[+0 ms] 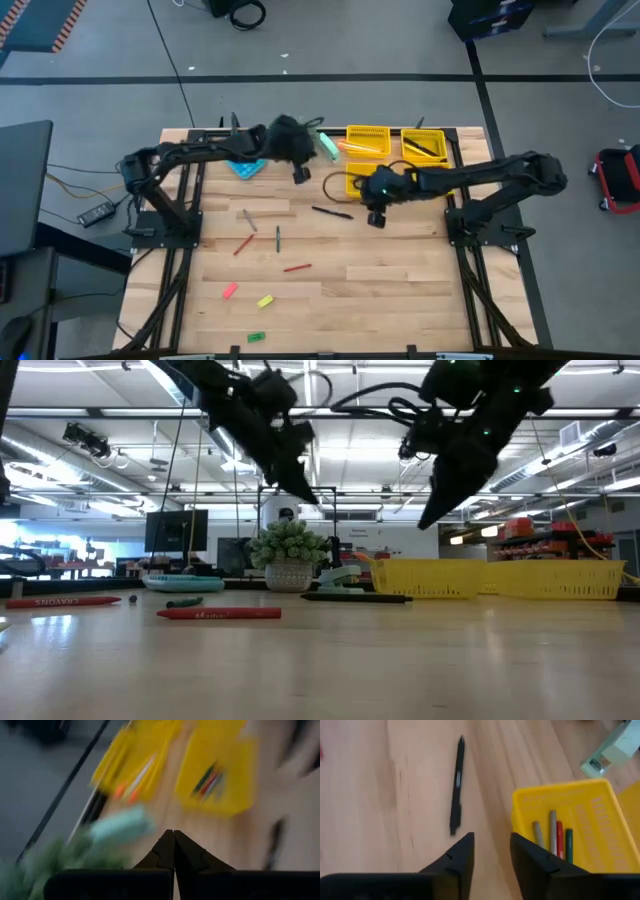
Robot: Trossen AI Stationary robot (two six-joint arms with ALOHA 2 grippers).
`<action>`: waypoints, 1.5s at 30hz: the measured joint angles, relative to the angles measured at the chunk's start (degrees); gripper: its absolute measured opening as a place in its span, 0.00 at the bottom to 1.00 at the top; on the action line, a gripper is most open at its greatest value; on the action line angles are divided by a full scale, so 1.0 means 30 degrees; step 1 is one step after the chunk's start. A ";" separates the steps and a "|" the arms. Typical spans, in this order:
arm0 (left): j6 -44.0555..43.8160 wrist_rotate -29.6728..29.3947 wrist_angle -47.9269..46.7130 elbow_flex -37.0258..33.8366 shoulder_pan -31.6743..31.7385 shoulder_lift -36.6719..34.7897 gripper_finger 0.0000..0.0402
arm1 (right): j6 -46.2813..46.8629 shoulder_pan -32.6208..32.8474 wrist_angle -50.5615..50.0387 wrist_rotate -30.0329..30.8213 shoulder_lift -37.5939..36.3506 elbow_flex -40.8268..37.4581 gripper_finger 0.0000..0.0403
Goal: Sort crayons/erasers/pens/pencils in bins
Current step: Put the black pen into the top right yellow bin
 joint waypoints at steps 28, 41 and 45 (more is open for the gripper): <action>-0.1923 0.3667 1.5584 -0.8708 0.0659 -0.4648 0.04 | 0.0301 0.0796 -0.3598 -0.0352 1.0581 0.7023 0.41; -0.1635 0.3890 1.5464 -1.1004 0.1075 -0.7510 0.08 | 0.1603 0.0366 -0.3801 -0.1313 1.0854 0.7045 0.37; -0.1486 0.3861 1.4469 -1.1011 0.1409 -0.7510 0.06 | 0.2175 0.0402 -0.3827 -0.1833 1.0861 0.7045 0.28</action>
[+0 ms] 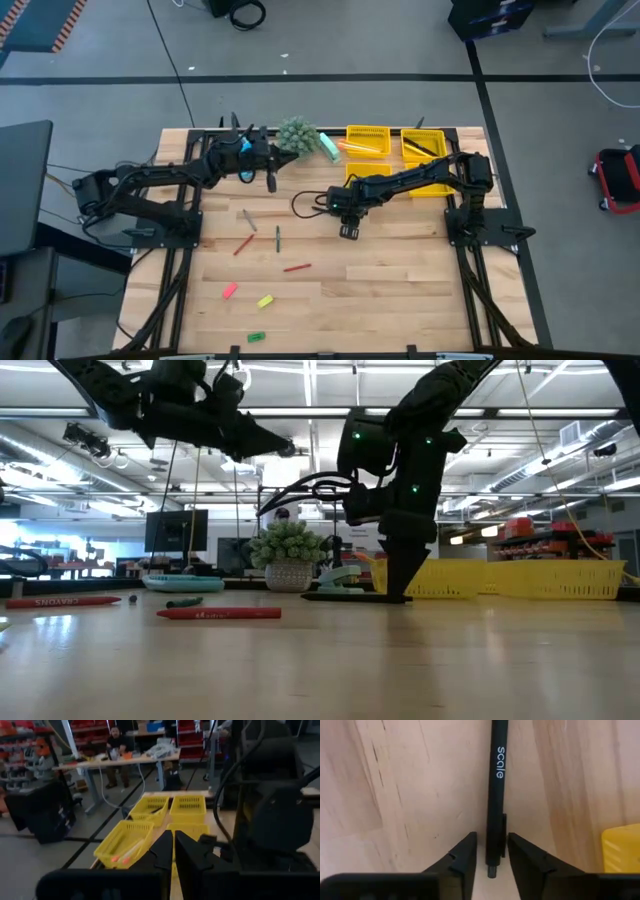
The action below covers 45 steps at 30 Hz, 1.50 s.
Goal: Sort crayons/erasers/pens/pencils in bins
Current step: Put the black pen into the top right yellow bin
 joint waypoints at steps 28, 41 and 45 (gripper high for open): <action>0.0354 0.1923 -0.2487 -0.0013 0.0531 0.0007 0.04 | 0.3575 0.0517 0.1922 -0.0434 -0.2612 -0.1712 0.13; -0.0025 0.2955 -0.2615 -0.0006 0.0495 0.0007 0.03 | 0.5903 -0.2712 -0.3812 0.2022 -1.0341 -0.1639 0.13; -0.0061 0.3047 -0.2608 -0.0006 0.0495 0.0007 0.02 | 0.5060 -0.5734 -0.7366 0.3531 -1.1074 -0.1639 0.13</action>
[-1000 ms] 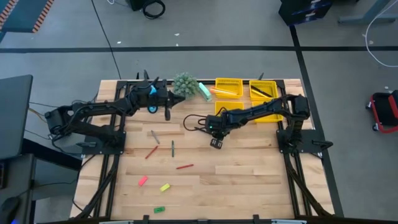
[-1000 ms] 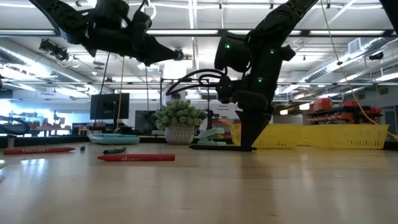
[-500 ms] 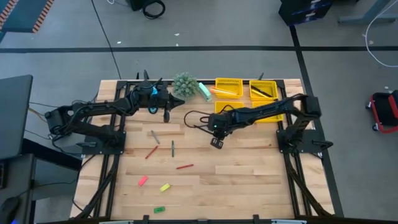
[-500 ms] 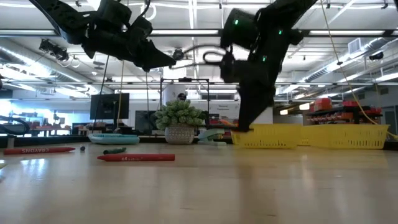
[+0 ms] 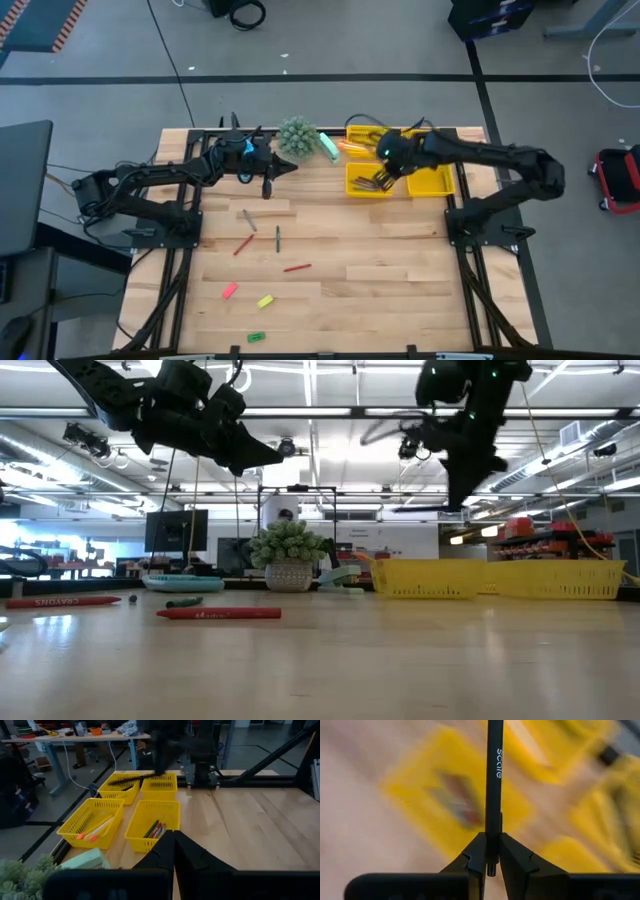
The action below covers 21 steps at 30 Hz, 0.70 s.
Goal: Sort crayons/erasers/pens/pencils in bins
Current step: Put the black pen into the top right yellow bin
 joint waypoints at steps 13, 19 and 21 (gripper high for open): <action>-0.0104 0.0296 -0.0111 0.0000 -0.0842 0.0000 0.06 | -0.7603 -0.8031 -0.2720 0.2741 0.0797 0.0000 0.13; -0.0110 0.0304 -0.0262 0.0000 -0.1596 0.0000 0.02 | -1.1140 -1.0048 -0.2465 0.3319 0.1742 0.0001 0.13; -0.0176 0.0318 -0.0270 0.0000 -0.1822 0.0000 0.03 | -1.1751 -1.0613 -0.2878 0.3317 0.2028 0.0007 0.13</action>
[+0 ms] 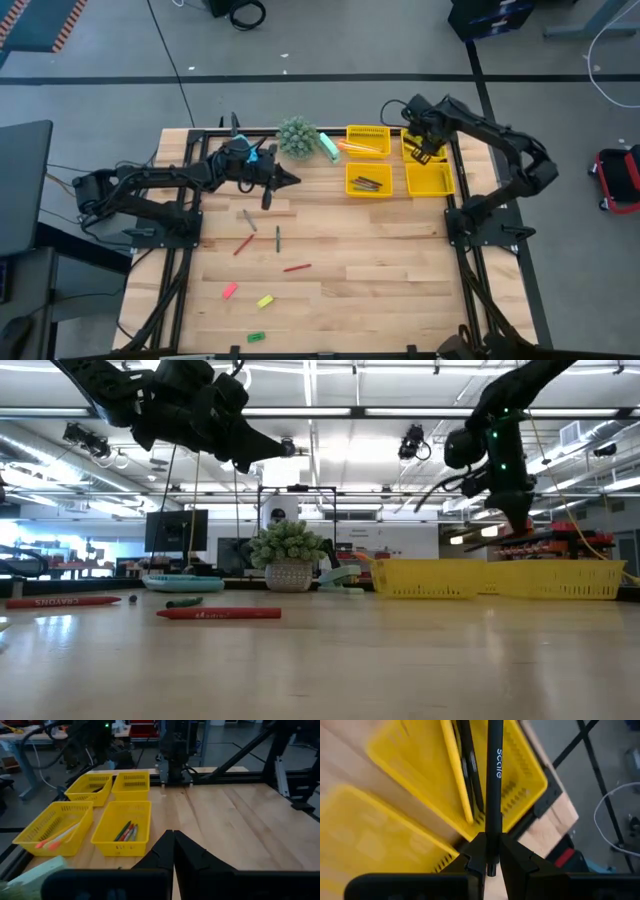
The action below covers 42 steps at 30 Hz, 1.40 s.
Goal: Sort crayons/erasers/pens/pencils in bins
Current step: Put the black pen into the top right yellow bin
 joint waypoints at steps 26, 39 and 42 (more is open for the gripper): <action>-0.0451 -0.0022 -0.0102 0.0007 -0.1828 0.0000 0.07 | -0.1854 -0.0024 -0.1757 -0.0835 0.0837 0.0007 0.13; -0.0515 -0.0015 -0.0146 0.0007 -0.1821 0.0007 0.05 | -0.0861 -0.0032 -0.1100 -0.0122 0.3224 0.0007 0.13; -0.0560 -0.0015 -0.0153 0.0007 -0.1828 0.0007 0.07 | -0.0604 -0.0032 -0.0491 -0.0031 0.3341 0.0007 0.13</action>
